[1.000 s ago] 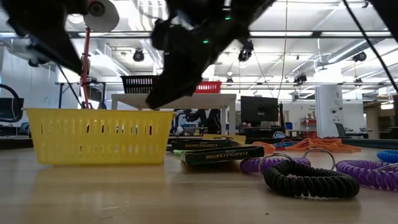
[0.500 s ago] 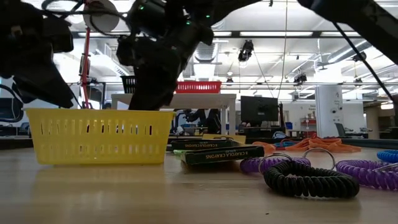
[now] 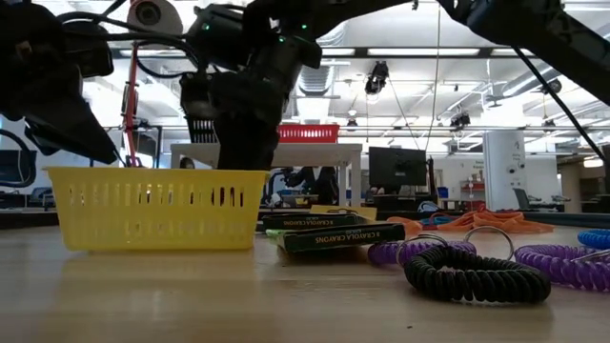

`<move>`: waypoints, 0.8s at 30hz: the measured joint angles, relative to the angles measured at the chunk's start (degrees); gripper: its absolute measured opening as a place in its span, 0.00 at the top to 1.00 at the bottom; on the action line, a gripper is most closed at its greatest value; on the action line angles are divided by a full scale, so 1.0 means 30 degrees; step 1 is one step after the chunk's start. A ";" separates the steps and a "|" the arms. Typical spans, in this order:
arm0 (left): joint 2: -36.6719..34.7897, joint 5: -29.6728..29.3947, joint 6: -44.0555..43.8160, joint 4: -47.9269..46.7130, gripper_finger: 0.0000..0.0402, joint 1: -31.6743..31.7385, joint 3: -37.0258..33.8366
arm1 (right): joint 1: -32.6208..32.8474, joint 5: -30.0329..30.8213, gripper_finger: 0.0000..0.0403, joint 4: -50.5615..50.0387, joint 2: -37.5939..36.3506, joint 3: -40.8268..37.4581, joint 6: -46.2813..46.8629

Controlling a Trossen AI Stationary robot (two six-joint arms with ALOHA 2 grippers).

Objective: Pick & Place Office Desk Supplies
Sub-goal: Put the yellow bin on the shelf

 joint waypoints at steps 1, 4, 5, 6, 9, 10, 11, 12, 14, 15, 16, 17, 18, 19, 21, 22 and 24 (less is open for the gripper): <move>0.0000 0.0035 0.0142 0.0000 0.67 0.0000 -0.0018 | 0.0018 0.0000 0.85 -0.0015 0.0000 -0.0036 0.0008; -0.0001 -0.0065 0.0847 0.0069 0.67 0.0044 -0.0073 | 0.0046 -0.0004 0.93 -0.0242 -0.0190 -0.0050 0.0164; -0.0007 -0.0119 0.1025 0.0062 0.67 0.0051 -0.0059 | 0.0046 -0.0035 0.95 -0.0479 -0.0369 -0.0050 0.0166; -0.0007 -0.0148 0.1057 0.0047 0.67 0.0058 0.0019 | 0.0047 -0.0090 0.96 -0.0834 -0.0607 -0.0050 0.0181; -0.0007 -0.0525 0.1037 0.0084 0.67 0.0058 0.0433 | 0.0046 -0.0139 0.97 -0.2197 -0.1570 -0.0050 0.0262; -0.0007 -0.0734 0.1018 0.0100 0.67 0.0058 0.0540 | 0.0039 -0.0131 0.97 -0.2771 -0.1936 -0.0050 0.0285; -0.0007 -0.1007 0.0987 0.0081 0.67 0.0058 0.0620 | 0.0002 -0.0129 0.97 -0.3215 -0.2352 -0.0055 0.0282; -0.0007 -0.1376 0.0986 0.0089 0.67 0.0051 0.0696 | -0.0078 -0.0075 0.97 -0.3519 -0.2799 -0.0058 0.0273; -0.0015 -0.2304 0.0977 0.0155 0.67 0.0051 0.0721 | -0.0374 -0.0046 0.97 -0.4196 -0.3848 -0.0065 0.0235; -0.0015 -0.2723 0.0980 0.0150 0.67 0.0051 0.0712 | -0.0594 0.0045 0.97 -0.4332 -0.4338 -0.0064 0.0219; -0.0015 -0.3126 0.0976 0.0177 0.67 0.0051 0.0665 | -0.0904 0.0333 0.97 -0.4372 -0.4919 -0.0058 0.0219; -0.0011 -0.3487 0.0975 0.0167 0.67 0.0051 0.0633 | -0.1189 0.0970 0.98 -0.4536 -0.5387 -0.0057 0.0206; 0.0000 -0.3768 0.0976 0.0228 0.67 0.0051 0.0588 | -0.1507 0.1794 0.98 -0.4663 -0.5751 -0.0043 0.0108; 0.0000 -0.3995 0.0976 0.0259 0.67 0.0051 0.0568 | -0.1881 0.2649 0.98 -0.4751 -0.6175 -0.0043 -0.0056; 0.0000 -0.4339 0.0998 0.0465 0.67 0.0051 0.0554 | -0.2631 0.3952 0.98 -0.5010 -0.6705 -0.0043 -0.0637; 0.0000 -0.4384 0.1171 0.0710 0.67 0.0051 0.0561 | -0.3032 0.4462 0.98 -0.5011 -0.6911 -0.0050 -0.0988; 0.0000 -0.4477 0.1767 0.1460 0.67 0.0058 0.0554 | -0.3876 0.5138 0.98 -0.5010 -0.7266 -0.0050 -0.1771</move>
